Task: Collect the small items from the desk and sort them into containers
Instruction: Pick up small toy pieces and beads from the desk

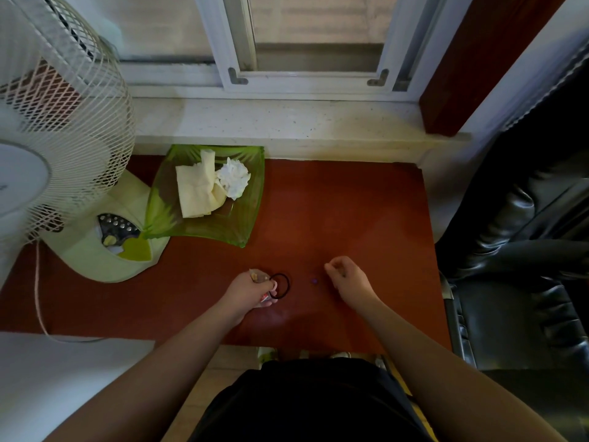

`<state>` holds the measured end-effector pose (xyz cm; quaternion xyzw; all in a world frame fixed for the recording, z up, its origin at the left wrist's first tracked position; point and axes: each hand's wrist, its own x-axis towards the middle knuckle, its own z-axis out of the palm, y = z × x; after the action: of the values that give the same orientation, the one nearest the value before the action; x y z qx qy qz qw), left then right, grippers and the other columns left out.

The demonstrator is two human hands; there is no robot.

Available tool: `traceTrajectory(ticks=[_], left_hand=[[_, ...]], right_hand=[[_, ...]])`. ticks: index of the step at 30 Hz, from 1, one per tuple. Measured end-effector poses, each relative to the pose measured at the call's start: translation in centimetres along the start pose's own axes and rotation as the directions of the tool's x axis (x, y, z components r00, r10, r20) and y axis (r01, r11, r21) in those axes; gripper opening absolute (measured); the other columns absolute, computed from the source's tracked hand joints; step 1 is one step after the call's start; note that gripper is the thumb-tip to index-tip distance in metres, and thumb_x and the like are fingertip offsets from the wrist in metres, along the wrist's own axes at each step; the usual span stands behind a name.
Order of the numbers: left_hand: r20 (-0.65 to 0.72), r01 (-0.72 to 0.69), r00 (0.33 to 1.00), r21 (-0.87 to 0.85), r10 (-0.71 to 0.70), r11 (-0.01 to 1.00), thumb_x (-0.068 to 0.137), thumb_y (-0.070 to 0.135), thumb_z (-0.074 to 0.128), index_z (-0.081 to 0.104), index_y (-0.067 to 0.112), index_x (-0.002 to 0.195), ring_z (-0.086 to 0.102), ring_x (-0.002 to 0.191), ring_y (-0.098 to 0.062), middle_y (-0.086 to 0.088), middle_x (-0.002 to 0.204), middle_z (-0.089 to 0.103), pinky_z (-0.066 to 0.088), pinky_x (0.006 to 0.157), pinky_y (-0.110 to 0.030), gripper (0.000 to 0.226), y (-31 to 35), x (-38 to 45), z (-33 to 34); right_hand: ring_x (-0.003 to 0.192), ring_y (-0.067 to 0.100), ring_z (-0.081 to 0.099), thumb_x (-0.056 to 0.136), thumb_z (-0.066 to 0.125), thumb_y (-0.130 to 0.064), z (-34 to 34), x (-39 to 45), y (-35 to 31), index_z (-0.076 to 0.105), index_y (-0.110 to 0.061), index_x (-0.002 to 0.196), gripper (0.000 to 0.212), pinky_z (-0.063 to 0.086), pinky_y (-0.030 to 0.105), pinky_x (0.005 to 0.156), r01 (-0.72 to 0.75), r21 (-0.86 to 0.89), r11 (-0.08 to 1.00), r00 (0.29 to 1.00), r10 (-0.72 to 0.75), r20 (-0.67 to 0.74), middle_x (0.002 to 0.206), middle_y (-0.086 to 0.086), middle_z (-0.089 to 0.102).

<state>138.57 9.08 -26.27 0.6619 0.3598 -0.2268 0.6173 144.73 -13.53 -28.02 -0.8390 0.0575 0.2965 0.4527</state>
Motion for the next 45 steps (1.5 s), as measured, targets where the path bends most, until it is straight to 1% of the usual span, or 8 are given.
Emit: traceTrajectory(ticks=[6,13,17,20,22,24,32,45], left_hand=[[-0.004,-0.003,1.0,-0.007,0.003,1.0,0.089,0.005,0.062,0.056,0.006,0.091,0.067,0.06,-0.016,-0.01,0.074,0.065,0.055,0.057,-0.022,0.006,-0.2,-0.2,-0.8],[-0.006,-0.002,1.0,-0.021,0.002,1.0,0.088,0.005,0.063,0.057,0.008,0.089,0.068,0.06,-0.016,-0.01,0.073,0.066,0.056,0.058,-0.024,0.007,-0.9,-0.3,-1.9],[0.001,-0.013,1.0,-0.035,0.013,0.999,0.089,0.006,0.063,0.058,0.006,0.091,0.069,0.064,-0.017,-0.01,0.075,0.067,0.056,0.059,-0.023,0.006,-1.4,-0.6,-2.8],[-0.003,-0.014,1.0,-0.038,0.014,0.999,0.088,0.005,0.063,0.058,0.005,0.096,0.069,0.061,-0.015,-0.01,0.075,0.067,0.056,0.058,-0.023,0.009,-1.8,-0.7,-3.7],[-0.004,-0.008,1.0,-0.037,0.008,0.999,0.088,0.005,0.063,0.059,0.003,0.101,0.069,0.06,-0.015,-0.01,0.074,0.067,0.056,0.058,-0.023,0.014,-2.3,-0.8,-4.3],[-0.004,0.0,1.0,-0.048,0.0,0.999,0.088,0.006,0.064,0.058,0.001,0.104,0.069,0.063,-0.017,-0.011,0.077,0.067,0.057,0.059,-0.024,0.018,-2.7,-1.0,-5.1],[-0.002,0.008,1.0,-0.087,-0.008,0.996,0.091,0.007,0.062,0.056,0.004,0.096,0.068,0.07,-0.022,-0.013,0.081,0.065,0.059,0.068,-0.03,0.008,-3.6,-2.0,-9.6],[-0.221,-0.046,0.975,-0.198,0.002,0.979,0.089,0.006,0.063,0.059,0.003,0.096,0.068,0.064,-0.02,-0.014,0.079,0.068,0.055,0.056,-0.026,0.008,-7.1,-5.7,-14.7]], right_hand=[[0.069,0.021,0.063,0.097,0.049,-0.042,1.5,-0.5,0.0,0.04,-0.026,0.123,0.032,0.053,0.036,0.063,0.26,-0.612,0.747,0.964,-0.16,0.214,0.085,0.002,0.067],[0.078,0.026,0.065,0.1,0.044,-0.038,2.7,-0.2,-0.4,0.046,-0.017,0.116,0.026,0.054,0.039,0.066,0.236,-0.689,0.686,0.972,-0.162,0.171,0.091,0.005,0.068],[0.058,0.014,0.054,0.099,0.049,-0.036,2.3,-0.2,-0.9,0.051,-0.015,0.11,0.024,0.041,0.025,0.048,0.085,-0.437,0.895,0.993,-0.043,0.106,0.078,0.0,0.061],[0.055,0.012,0.046,0.098,0.052,-0.032,2.4,-0.8,-1.6,0.055,-0.009,0.111,0.026,0.036,0.024,0.048,-0.174,0.117,0.978,0.984,0.168,0.062,0.075,0.0,0.055],[0.052,0.011,0.035,0.099,0.051,-0.022,2.8,-1.3,-1.9,0.051,-0.008,0.111,0.018,0.027,0.023,0.043,-0.34,0.561,0.755,0.94,0.276,0.198,0.068,0.002,0.045],[0.05,0.011,0.028,0.101,0.046,-0.016,3.3,-1.8,-2.3,0.045,-0.013,0.102,0.003,0.021,0.023,0.043,-0.458,0.734,0.5,0.889,0.275,0.367,0.065,0.002,0.039],[0.044,0.01,0.032,0.086,0.049,-0.013,8.0,-3.1,-5.4,0.048,-0.011,0.084,0.003,0.023,0.021,0.035,-0.522,0.822,0.226,0.847,0.029,0.53,0.064,0.002,0.038],[0.049,0.011,0.031,0.103,0.042,-0.029,13.8,-3.4,-9.8,0.047,-0.014,0.077,0.031,0.025,0.023,0.038,-0.572,0.632,0.523,0.815,0.274,0.511,0.062,0.001,0.041]])
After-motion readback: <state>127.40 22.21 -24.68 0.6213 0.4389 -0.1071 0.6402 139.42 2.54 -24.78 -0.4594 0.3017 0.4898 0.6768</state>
